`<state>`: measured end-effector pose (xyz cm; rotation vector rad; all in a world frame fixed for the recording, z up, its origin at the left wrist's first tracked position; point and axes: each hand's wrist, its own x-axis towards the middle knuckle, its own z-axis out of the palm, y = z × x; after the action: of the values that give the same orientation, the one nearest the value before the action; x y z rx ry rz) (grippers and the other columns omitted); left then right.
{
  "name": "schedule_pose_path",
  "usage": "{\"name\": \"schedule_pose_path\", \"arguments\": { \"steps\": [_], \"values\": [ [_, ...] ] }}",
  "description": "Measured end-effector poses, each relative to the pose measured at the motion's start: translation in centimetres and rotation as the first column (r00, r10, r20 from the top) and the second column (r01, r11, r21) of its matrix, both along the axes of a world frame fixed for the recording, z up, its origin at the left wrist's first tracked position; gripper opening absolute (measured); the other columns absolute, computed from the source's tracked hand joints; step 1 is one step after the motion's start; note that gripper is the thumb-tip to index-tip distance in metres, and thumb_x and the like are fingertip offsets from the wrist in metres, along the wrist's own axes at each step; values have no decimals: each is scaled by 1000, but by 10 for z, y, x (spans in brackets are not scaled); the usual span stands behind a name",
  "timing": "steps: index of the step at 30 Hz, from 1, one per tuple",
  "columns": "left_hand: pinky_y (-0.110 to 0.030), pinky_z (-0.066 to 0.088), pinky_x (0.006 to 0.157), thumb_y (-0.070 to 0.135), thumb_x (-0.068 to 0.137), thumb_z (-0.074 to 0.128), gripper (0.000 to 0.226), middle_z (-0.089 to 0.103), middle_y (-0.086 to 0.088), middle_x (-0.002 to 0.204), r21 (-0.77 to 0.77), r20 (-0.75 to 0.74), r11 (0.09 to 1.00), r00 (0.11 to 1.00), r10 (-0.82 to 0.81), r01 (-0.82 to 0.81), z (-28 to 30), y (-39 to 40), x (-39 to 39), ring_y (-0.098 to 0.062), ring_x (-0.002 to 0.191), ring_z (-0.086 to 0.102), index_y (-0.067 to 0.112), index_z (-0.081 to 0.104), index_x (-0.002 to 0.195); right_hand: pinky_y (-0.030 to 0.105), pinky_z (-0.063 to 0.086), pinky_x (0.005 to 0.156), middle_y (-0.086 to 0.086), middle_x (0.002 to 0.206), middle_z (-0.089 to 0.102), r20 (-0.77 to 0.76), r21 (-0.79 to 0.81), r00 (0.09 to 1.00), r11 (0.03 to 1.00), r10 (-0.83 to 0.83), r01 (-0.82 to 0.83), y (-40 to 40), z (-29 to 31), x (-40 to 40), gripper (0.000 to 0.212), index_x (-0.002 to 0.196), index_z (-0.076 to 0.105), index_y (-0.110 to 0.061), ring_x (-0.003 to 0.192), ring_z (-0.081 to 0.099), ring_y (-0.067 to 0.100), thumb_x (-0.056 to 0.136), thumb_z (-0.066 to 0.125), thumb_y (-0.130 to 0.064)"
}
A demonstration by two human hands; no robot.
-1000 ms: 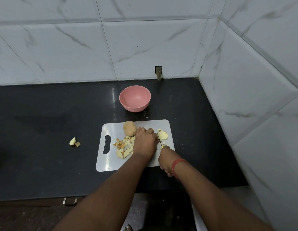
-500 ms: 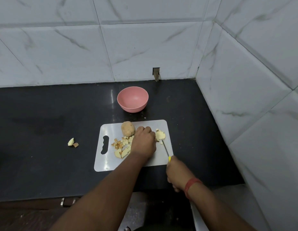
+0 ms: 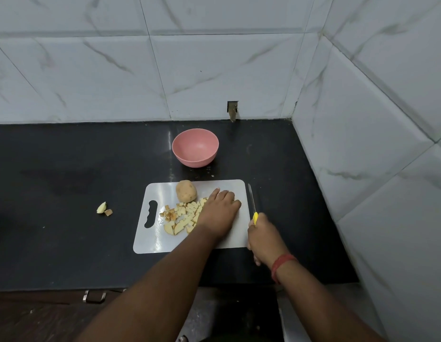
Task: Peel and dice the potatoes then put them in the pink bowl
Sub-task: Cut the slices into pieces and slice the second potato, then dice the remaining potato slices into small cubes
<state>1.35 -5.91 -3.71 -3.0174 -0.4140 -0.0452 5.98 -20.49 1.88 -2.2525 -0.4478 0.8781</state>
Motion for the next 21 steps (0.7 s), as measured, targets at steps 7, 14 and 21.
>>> {"name": "schedule_pose_path", "arguments": {
  "steps": [7,14,21],
  "values": [
    [-43,26,116,10,97,42,25,52,-13,119,32,12,997,998,65,-65,-2,7,-13,-32,113,49,10,55,118,23,40,37,19,91,61,-23,-43,994,993,108,-109,6,2,0,16,102,41,-11,47,49,22,100,29,-21],
    [-42,34,111,12,96,50,23,55,-13,117,-3,19,993,993,116,-116,-4,13,-28,-30,110,51,7,58,117,18,37,38,20,88,60,-61,-84,985,983,161,-166,21,1,-3,15,108,38,-7,41,46,22,101,28,-15],
    [-40,45,97,9,87,49,24,60,-12,107,-76,280,993,954,105,-87,-6,20,-47,-30,98,55,7,63,107,22,40,39,15,77,58,-31,-106,978,972,207,-210,33,-2,-6,13,102,39,-10,41,46,23,97,28,-16]
  ]
}}
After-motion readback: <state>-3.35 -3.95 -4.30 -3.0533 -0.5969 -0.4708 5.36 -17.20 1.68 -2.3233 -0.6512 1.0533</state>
